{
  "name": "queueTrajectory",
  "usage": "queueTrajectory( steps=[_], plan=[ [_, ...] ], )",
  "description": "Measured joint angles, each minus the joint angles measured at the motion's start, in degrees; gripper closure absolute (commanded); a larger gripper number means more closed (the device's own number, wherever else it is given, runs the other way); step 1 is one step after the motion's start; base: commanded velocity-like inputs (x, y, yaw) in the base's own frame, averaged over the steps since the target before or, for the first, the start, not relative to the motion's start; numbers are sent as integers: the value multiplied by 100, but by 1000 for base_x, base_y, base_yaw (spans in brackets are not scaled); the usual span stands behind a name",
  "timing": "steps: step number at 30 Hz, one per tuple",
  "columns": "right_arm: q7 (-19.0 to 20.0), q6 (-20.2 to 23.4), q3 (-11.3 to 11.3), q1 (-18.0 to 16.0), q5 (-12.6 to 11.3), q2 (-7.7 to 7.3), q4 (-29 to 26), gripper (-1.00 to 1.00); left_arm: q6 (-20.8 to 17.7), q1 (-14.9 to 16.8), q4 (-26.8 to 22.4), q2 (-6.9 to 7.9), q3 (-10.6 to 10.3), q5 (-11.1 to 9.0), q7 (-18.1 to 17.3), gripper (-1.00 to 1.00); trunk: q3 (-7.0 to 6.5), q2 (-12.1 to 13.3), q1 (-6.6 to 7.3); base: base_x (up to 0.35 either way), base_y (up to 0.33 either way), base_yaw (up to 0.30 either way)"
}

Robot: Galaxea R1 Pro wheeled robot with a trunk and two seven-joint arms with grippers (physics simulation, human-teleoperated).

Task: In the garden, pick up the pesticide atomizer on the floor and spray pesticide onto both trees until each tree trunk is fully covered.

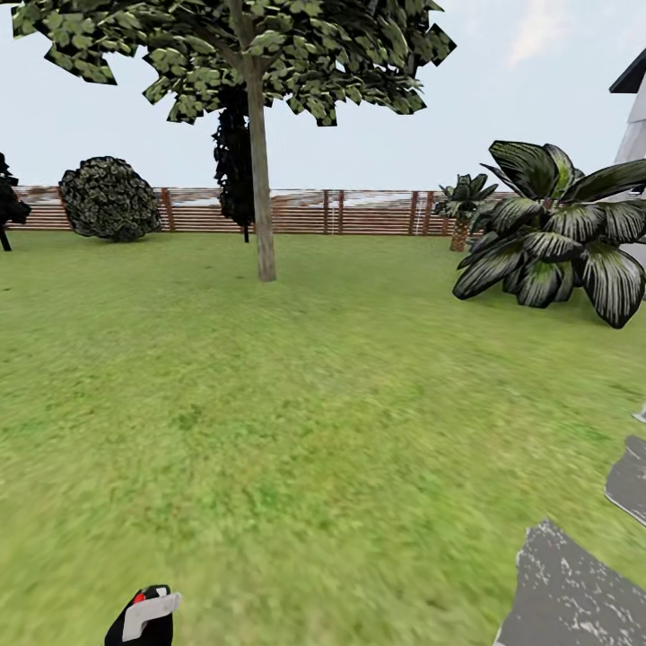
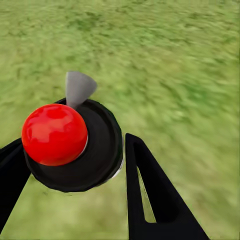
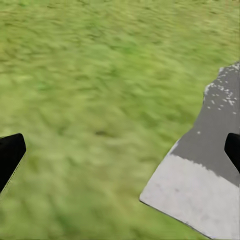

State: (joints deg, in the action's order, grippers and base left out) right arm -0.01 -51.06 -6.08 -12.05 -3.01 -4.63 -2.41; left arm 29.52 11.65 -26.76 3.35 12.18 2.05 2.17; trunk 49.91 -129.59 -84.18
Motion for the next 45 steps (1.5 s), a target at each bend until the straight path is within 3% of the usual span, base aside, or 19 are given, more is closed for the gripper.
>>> queueTrajectory(
  steps=[45],
  plan=[
    [0, -2, 2, 1, 0, 1, 0, -100, 0, 0, 0, 0, 0, 0, 0, 100, 0, 1, 0, 340, 0, 0]
  ],
)
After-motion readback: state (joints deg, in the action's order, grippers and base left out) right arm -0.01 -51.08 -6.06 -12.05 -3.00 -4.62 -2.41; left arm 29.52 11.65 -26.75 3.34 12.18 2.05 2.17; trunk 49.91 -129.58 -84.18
